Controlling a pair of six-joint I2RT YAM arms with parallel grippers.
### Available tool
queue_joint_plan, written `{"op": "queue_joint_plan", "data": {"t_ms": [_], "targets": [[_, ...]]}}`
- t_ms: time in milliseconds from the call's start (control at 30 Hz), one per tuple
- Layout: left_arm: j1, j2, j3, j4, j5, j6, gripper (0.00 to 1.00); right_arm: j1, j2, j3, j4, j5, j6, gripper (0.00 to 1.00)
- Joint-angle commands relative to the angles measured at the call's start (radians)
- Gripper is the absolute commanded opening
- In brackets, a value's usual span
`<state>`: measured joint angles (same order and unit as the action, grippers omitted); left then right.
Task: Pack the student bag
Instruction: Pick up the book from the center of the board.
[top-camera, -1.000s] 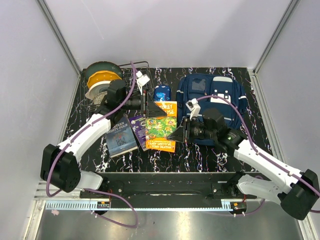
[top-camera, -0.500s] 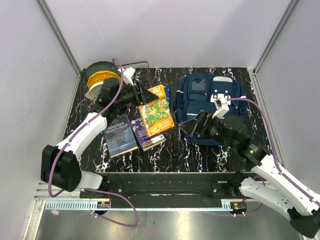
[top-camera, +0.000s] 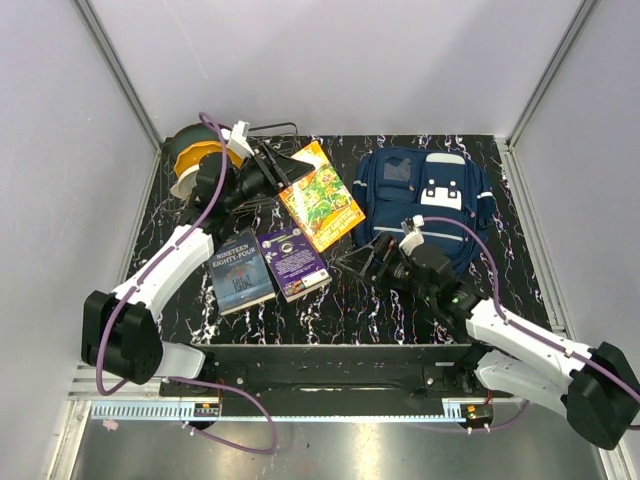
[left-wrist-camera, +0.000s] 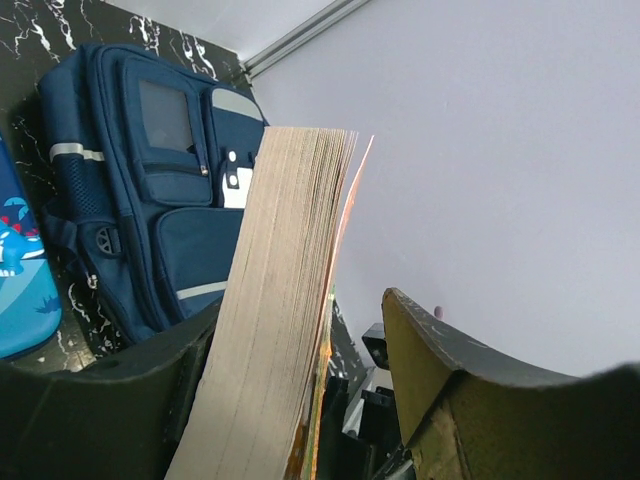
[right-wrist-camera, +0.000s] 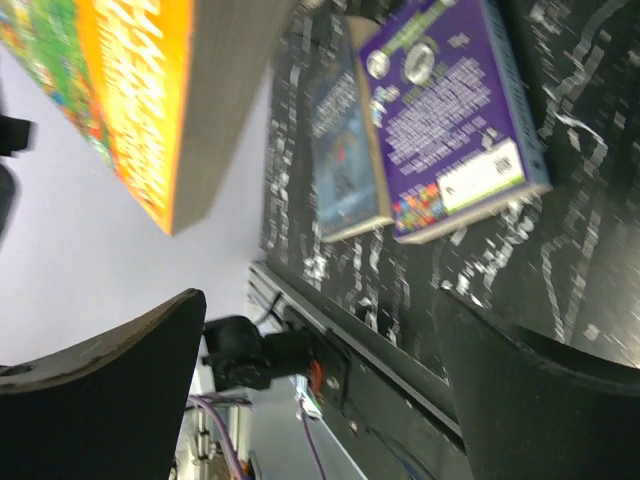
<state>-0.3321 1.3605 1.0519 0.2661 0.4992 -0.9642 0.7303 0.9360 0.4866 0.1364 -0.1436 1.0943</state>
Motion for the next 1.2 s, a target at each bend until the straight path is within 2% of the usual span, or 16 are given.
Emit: {"op": "queue_joint_plan", "data": {"t_ms": [0, 667, 800, 867, 933, 1033, 1133, 1167], "targets": [[-0.001, -0.069, 0.017, 0.151, -0.037, -0.100, 0.00, -0.002, 0.033, 0.046, 0.324, -0.004, 0.029, 1.00], [-0.031, -0.098, -0.061, 0.245, -0.017, -0.185, 0.00, -0.003, 0.254, 0.072, 0.704, 0.065, 0.029, 1.00], [-0.031, -0.115, -0.089, 0.259, -0.019, -0.191, 0.00, -0.008, 0.273, 0.081, 0.732, 0.084, 0.015, 0.97], [-0.033, -0.115, -0.092, 0.263, -0.014, -0.197, 0.00, -0.011, 0.279, 0.087, 0.747, 0.082, 0.013, 0.87], [-0.035, -0.115, -0.096, 0.266, -0.017, -0.197, 0.00, -0.009, 0.287, 0.089, 0.764, 0.065, 0.021, 0.68], [-0.036, -0.110, -0.104, 0.268, -0.017, -0.199, 0.00, -0.009, 0.294, 0.102, 0.795, 0.018, 0.026, 0.52], [-0.041, -0.104, -0.113, 0.282, -0.013, -0.208, 0.00, -0.008, 0.291, 0.098, 0.802, 0.015, 0.026, 0.52], [-0.045, -0.104, -0.119, 0.288, -0.011, -0.211, 0.00, -0.009, 0.288, 0.093, 0.813, 0.021, 0.023, 0.45]]}}
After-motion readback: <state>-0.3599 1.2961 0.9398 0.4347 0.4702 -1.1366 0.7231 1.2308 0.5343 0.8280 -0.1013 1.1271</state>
